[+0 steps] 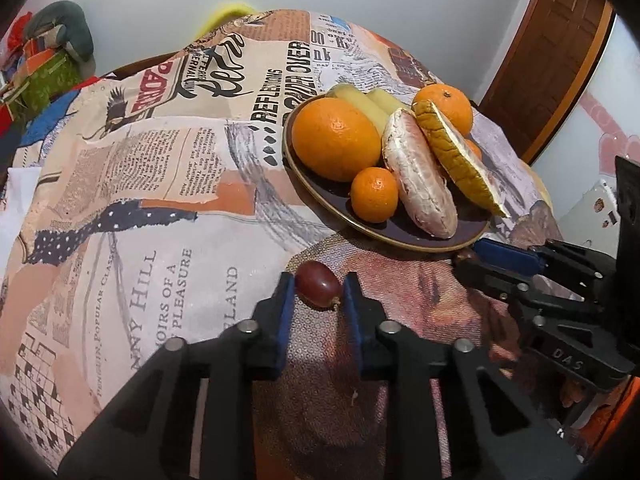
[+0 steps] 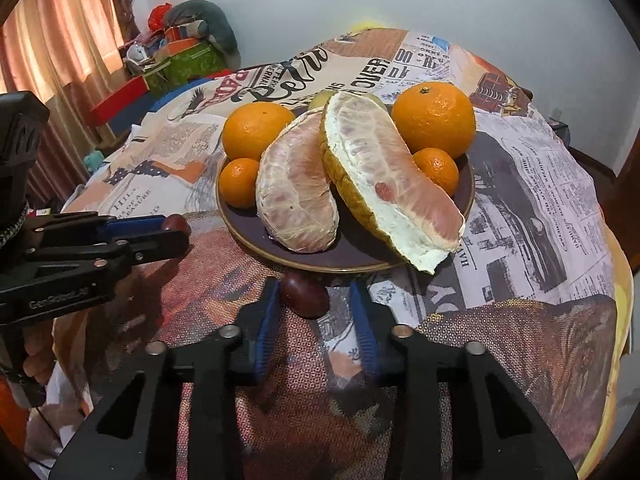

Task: Organize fruits
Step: 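Grasp a dark red date with the left tool and carry it to the plate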

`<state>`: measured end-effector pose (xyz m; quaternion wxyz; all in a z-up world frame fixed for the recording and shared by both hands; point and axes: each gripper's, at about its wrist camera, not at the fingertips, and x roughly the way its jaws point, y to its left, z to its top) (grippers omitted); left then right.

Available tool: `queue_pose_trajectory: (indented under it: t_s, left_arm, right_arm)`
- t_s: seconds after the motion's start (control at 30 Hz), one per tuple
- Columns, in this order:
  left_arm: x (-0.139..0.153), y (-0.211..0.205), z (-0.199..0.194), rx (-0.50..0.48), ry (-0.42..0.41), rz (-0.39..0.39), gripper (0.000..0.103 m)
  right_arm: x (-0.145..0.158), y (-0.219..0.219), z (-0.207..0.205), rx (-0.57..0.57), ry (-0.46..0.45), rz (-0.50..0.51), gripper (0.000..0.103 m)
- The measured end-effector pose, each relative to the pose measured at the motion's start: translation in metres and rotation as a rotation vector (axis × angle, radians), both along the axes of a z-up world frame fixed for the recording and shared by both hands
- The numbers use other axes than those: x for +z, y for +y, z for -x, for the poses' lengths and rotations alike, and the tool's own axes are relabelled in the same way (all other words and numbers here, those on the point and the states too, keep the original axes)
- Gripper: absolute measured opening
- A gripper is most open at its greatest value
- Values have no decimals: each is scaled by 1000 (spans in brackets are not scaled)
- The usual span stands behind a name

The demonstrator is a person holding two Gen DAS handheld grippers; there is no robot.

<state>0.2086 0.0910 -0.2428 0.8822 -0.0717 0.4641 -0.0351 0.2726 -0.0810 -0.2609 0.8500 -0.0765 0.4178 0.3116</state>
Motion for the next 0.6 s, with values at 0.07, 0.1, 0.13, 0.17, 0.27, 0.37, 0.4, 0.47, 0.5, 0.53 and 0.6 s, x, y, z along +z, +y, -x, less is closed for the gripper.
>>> queue_pose_trajectory:
  t_s: [0.07, 0.1, 0.13, 0.17, 0.27, 0.37, 0.4, 0.47, 0.5, 0.53, 0.6]
  left_arm:
    - [1, 0, 1, -1, -2, 5, 21]
    - [2, 0, 2, -3, -2, 7, 21]
    - [2, 0, 3, -4, -3, 8, 21]
    - [3, 0, 4, -3, -4, 6, 21]
    - [8, 0, 8, -1, -11, 5, 21]
    - [13, -1, 12, -4, -21, 9, 21]
    - [15, -2, 13, -6, -26, 9, 21]
    - [19, -4, 12, -12, -34, 15, 21]
    - [21, -6, 11, -18, -38, 21, 21]
    - [22, -8, 10, -23, -40, 24, 21]
    - [24, -14, 7, -36, -47, 32, 21]
  right_arm:
    - [1, 0, 2, 4, 4, -7, 21]
    - [1, 0, 2, 3, 4, -7, 21]
    - [1, 0, 3, 0, 2, -9, 21]
    - [1, -1, 3, -3, 5, -14, 21]
    - [2, -3, 3, -9, 13, -25, 20]
    - [5, -6, 4, -16, 10, -34, 19]
    - [7, -7, 5, -19, 7, -39, 19]
    - [10, -10, 4, -25, 0, -47, 19]
    - [12, -11, 4, -27, -3, -49, 19]
    - [14, -13, 3, -32, -10, -52, 19]
    - [16, -15, 2, -41, -22, -55, 19]
